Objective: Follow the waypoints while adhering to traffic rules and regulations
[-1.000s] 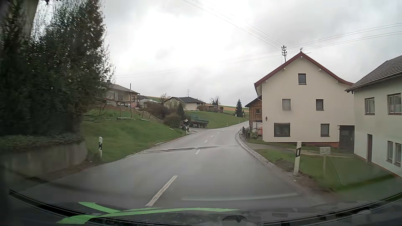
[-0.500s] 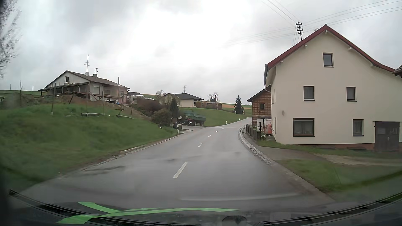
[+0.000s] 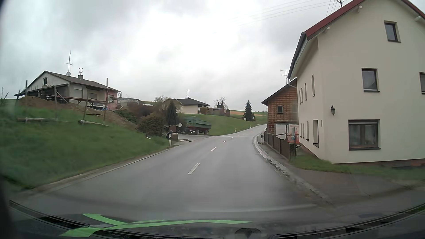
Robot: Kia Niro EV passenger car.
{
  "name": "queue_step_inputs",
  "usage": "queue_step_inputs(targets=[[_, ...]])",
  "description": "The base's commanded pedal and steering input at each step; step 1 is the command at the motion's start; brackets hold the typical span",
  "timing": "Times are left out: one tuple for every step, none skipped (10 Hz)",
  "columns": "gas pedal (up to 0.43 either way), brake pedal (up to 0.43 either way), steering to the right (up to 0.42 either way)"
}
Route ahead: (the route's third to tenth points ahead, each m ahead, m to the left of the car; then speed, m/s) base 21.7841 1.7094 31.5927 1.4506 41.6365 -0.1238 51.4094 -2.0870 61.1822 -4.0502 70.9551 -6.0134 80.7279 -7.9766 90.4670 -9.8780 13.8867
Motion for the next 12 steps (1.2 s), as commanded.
queue_step_inputs(targets=[[0.079, 0.0, 0.011], [0.079, 0.0, 0.011], [0.079, 0.0, 0.011], [0.079, 0.0, 0.011], [0.087, 0.0, 0.011], [0.087, 0.0, 0.011], [0.087, 0.0, 0.011], [0.098, 0.0, 0.011], [0.098, 0.0, 0.011], [0.098, 0.0, 0.011], [0.098, 0.0, 0.01], [0.098, 0.0, 0.01]])
